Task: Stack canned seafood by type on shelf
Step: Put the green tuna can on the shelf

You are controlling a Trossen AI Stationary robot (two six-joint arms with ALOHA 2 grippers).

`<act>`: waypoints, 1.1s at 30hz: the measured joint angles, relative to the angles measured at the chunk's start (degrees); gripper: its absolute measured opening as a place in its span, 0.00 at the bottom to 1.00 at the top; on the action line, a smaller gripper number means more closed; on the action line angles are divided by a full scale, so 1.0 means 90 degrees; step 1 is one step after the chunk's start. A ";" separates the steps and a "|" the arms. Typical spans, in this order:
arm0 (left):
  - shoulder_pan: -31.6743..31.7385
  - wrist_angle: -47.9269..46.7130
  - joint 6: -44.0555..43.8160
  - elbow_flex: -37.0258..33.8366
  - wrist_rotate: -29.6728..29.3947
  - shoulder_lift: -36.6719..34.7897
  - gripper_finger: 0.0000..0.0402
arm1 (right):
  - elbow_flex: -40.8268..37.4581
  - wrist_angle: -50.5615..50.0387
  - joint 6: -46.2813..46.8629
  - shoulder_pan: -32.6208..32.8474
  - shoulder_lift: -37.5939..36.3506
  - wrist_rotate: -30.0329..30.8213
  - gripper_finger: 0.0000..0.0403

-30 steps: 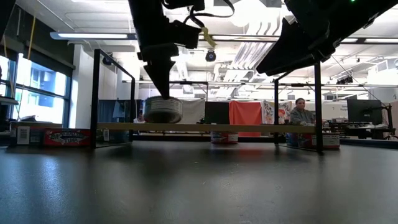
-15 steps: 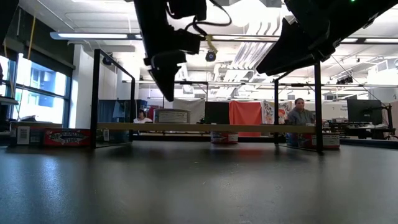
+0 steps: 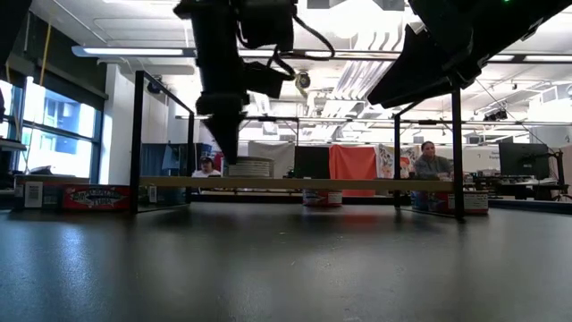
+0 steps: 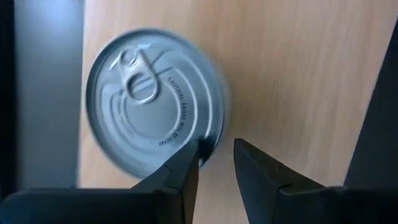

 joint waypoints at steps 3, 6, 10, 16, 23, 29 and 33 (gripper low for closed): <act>0.0047 0.1004 -0.0521 -0.0013 0.0130 -0.0011 0.20 | 0.0000 0.0006 -0.0006 0.0001 0.0000 0.0002 0.52; 0.0029 0.1855 -0.0256 0.0011 0.0399 -0.0013 0.21 | 0.0000 0.0012 -0.0006 0.0000 0.0000 0.0000 0.52; 0.0025 0.1964 0.0291 0.0067 0.0644 -0.0013 0.24 | 0.0000 0.0017 -0.0005 0.0001 0.0000 0.0000 0.52; 0.0034 0.1329 0.1970 0.0038 -0.0245 -0.0013 0.29 | 0.0000 0.0017 -0.0005 0.0000 0.0000 0.0000 0.52; 0.0068 0.1351 0.3043 -0.0381 -0.0389 -0.0022 0.27 | 0.0000 0.0017 -0.0005 0.0000 0.0000 0.0000 0.52; 0.0058 0.1355 0.2510 -0.0505 -0.0513 -0.0042 0.12 | 0.0000 0.0017 -0.0002 0.0001 0.0000 0.0000 0.52; -0.0007 0.1072 0.1448 -0.0355 -0.0483 -0.0039 0.02 | 0.0000 0.0017 -0.0002 0.0000 0.0000 0.0000 0.52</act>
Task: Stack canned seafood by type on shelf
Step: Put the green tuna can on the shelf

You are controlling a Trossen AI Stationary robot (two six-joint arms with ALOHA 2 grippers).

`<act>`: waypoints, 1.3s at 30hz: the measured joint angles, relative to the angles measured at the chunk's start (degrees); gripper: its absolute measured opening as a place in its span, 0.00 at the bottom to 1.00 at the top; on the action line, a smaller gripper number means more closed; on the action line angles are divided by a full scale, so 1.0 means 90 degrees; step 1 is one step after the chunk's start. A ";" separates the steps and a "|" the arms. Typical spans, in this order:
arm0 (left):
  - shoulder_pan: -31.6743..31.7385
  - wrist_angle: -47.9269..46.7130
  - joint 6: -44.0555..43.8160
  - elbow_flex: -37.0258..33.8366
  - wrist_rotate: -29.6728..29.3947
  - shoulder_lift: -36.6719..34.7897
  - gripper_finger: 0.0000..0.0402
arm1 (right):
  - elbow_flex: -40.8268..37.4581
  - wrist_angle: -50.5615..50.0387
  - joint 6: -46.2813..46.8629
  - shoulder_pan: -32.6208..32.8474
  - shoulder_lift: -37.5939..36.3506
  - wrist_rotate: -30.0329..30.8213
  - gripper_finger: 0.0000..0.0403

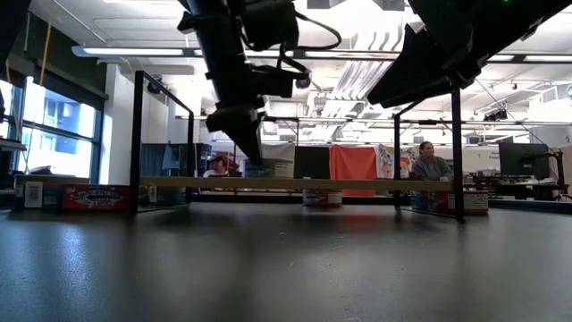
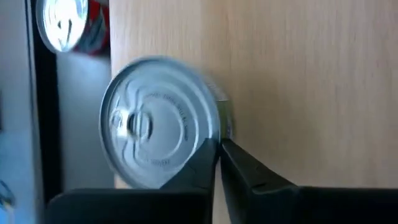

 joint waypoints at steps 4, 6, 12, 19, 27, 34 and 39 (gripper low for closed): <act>-0.0056 -0.0527 -0.1341 0.0198 0.0081 0.0012 0.02 | 0.0000 0.0000 0.0000 0.0000 0.0000 0.0000 0.52; -0.0056 -0.0797 -0.1834 0.0266 0.0088 0.0017 0.02 | 0.0000 0.0000 0.0000 0.0001 0.0000 0.0000 0.52; 0.0118 -0.1083 -0.2128 0.0283 -0.0046 0.0017 0.00 | 0.0000 0.0001 0.0000 0.0002 0.0000 0.0000 0.52; 0.0517 -0.1187 -0.1974 0.0285 -0.0054 0.0017 0.00 | 0.0000 0.0000 0.0000 0.0000 0.0000 0.0000 0.52; 0.0665 -0.1433 -0.1955 0.0295 -0.0010 0.0017 0.00 | 0.0000 0.0000 0.0000 0.0000 0.0000 0.0000 0.52; 0.0650 -0.1678 -0.1960 0.0300 0.0046 0.0015 0.00 | 0.0000 0.0000 0.0000 0.0002 0.0000 0.0000 0.52; 0.0650 -0.1696 -0.1957 0.0300 0.0071 0.0015 0.00 | 0.0000 0.0001 0.0000 0.0000 0.0000 0.0000 0.52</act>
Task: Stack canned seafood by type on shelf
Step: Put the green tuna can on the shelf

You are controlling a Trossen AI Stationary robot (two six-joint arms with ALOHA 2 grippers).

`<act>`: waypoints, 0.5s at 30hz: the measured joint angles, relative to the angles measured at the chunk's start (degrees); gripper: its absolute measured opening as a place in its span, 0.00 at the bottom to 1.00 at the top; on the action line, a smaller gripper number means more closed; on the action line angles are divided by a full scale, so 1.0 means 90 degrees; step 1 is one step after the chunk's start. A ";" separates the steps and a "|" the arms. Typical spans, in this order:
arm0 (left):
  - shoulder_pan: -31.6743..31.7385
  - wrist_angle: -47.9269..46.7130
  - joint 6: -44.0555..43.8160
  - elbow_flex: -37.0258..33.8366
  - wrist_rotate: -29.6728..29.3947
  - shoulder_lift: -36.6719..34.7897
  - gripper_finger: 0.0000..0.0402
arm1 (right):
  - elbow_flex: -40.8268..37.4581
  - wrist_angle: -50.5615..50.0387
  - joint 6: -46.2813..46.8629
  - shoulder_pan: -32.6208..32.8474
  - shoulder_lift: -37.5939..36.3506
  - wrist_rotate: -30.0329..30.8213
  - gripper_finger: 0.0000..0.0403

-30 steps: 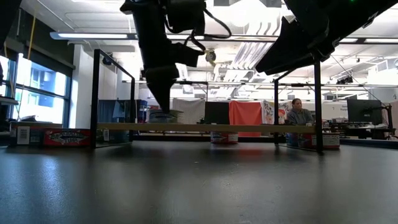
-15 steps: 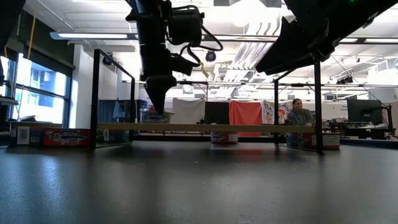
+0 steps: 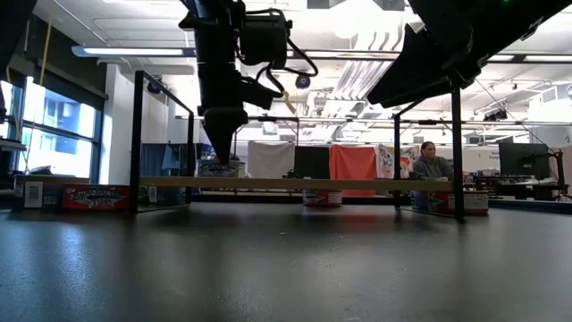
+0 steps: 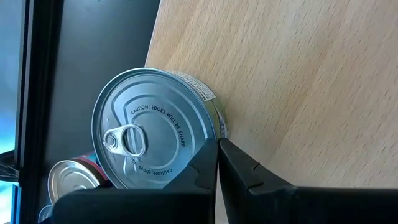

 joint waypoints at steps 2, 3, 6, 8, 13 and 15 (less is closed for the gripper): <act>0.0000 -0.0025 0.0000 0.0000 0.0005 -0.0002 0.00 | 0.0000 0.0001 0.0000 0.0001 0.0000 0.0000 0.52; 0.0000 -0.0041 -0.0002 0.0000 0.0006 -0.0002 0.00 | 0.0000 -0.0001 0.0000 0.0000 0.0000 0.0000 0.52; 0.0000 -0.0063 -0.0046 0.0000 0.0010 -0.0002 0.01 | 0.0000 0.0001 0.0000 0.0000 0.0000 0.0000 0.52; -0.0006 -0.0066 -0.0058 -0.0002 0.0013 -0.0002 0.02 | 0.0000 -0.0001 0.0001 0.0001 0.0000 0.0000 0.52; -0.0065 -0.0078 -0.0061 -0.0004 0.0014 -0.0008 0.06 | 0.0000 -0.0001 0.0001 0.0000 0.0000 0.0000 0.52; -0.0095 -0.0085 -0.0063 -0.0007 0.0017 -0.0012 0.07 | 0.0000 -0.0001 0.0000 0.0000 0.0000 0.0000 0.52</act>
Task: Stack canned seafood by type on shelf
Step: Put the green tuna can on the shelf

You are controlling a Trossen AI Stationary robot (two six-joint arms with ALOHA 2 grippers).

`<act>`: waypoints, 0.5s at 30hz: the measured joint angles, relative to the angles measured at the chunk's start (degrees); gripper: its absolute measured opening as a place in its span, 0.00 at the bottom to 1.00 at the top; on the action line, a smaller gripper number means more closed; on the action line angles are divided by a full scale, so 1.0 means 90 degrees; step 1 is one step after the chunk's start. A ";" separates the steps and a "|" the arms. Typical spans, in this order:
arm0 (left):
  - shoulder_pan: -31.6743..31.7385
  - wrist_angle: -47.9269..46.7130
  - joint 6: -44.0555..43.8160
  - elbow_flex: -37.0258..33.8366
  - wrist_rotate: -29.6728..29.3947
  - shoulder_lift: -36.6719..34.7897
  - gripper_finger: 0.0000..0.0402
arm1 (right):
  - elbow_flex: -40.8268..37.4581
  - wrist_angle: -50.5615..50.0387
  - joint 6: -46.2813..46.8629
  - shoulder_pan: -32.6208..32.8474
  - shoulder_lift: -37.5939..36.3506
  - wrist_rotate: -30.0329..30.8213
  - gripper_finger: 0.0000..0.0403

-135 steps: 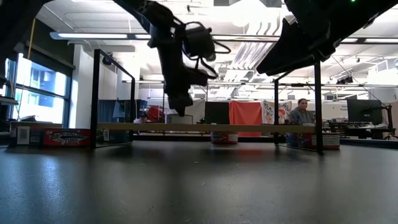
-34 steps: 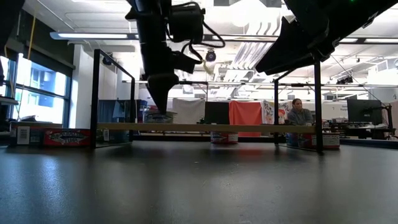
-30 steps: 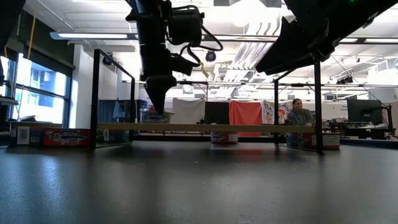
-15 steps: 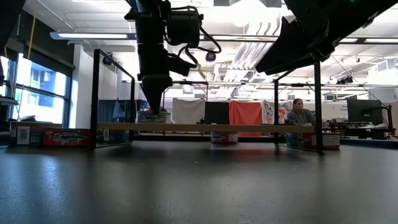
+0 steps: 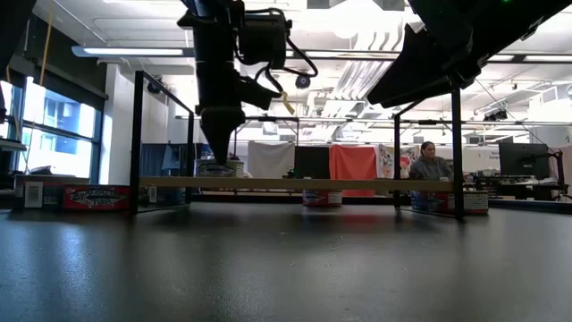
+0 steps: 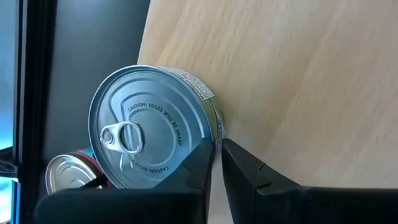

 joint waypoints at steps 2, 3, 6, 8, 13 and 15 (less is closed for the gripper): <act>-0.0027 -0.0005 -0.0023 0.0000 0.0000 0.0000 0.09 | 0.0000 0.0002 0.0000 0.0000 0.0000 0.0000 0.52; -0.0031 -0.0005 -0.0041 -0.0002 0.0005 0.0000 0.10 | 0.0000 0.0002 0.0001 0.0001 0.0000 0.0000 0.52; -0.0031 -0.0003 -0.0049 -0.0002 0.0023 0.0000 0.11 | 0.0000 0.0001 0.0002 0.0001 0.0000 0.0000 0.52; -0.0031 -0.0002 -0.0049 -0.0002 0.0023 0.0000 0.13 | 0.0000 0.0000 0.0000 0.0000 0.0000 0.0000 0.52; -0.0031 0.0000 -0.0049 -0.0002 0.0043 0.0000 0.15 | 0.0000 0.0000 0.0002 0.0000 0.0000 0.0000 0.52; -0.0031 0.0002 -0.0049 -0.0002 0.0094 -0.0003 0.16 | 0.0000 0.0002 0.0000 0.0002 0.0000 0.0000 0.52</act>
